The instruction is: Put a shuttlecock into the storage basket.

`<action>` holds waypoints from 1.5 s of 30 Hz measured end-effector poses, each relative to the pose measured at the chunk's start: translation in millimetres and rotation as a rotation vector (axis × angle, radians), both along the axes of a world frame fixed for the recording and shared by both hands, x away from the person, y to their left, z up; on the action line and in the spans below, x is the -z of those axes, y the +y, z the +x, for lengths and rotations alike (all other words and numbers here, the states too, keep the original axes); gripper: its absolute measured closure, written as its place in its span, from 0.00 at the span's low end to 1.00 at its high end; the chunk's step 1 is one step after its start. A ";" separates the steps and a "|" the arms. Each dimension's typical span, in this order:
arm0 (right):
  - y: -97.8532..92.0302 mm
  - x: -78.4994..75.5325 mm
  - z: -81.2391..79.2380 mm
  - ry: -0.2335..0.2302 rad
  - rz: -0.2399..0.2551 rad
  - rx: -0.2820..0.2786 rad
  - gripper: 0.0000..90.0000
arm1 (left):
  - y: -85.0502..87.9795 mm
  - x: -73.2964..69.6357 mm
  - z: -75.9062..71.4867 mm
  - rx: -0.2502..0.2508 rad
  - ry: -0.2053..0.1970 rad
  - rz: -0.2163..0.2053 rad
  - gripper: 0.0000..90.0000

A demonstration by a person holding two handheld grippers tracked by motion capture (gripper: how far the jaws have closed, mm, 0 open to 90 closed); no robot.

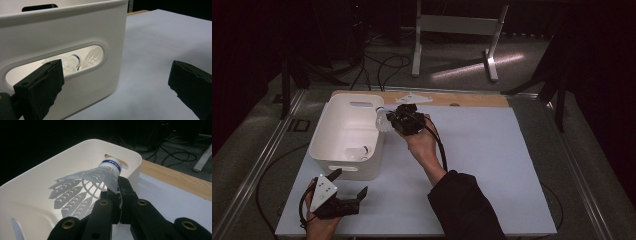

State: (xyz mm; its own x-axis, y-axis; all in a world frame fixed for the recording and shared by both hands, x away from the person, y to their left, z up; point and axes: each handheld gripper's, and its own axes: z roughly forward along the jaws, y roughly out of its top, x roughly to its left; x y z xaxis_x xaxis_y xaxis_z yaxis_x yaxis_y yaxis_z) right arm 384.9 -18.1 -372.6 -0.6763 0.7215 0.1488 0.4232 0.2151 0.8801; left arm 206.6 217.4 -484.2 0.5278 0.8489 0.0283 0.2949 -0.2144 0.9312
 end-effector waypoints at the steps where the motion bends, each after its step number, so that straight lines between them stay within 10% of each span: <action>1: 1.2 -0.3 -0.5 0.003 0.001 -0.005 1.00 | 0.2 0.0 -0.2 -0.001 -0.001 0.000 0.01; 45: 26.7 -1.6 -12.1 -0.011 -0.015 -0.111 0.99 | -0.4 0.4 0.4 0.002 0.000 -0.001 0.01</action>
State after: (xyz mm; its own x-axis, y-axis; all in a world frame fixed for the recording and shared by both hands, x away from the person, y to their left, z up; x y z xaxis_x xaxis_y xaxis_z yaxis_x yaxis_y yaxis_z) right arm 372.8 8.5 -371.0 -0.7539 0.6439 0.1303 0.3862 0.2739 0.8808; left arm 207.0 217.0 -484.6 0.5293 0.8480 0.0271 0.2947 -0.2137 0.9314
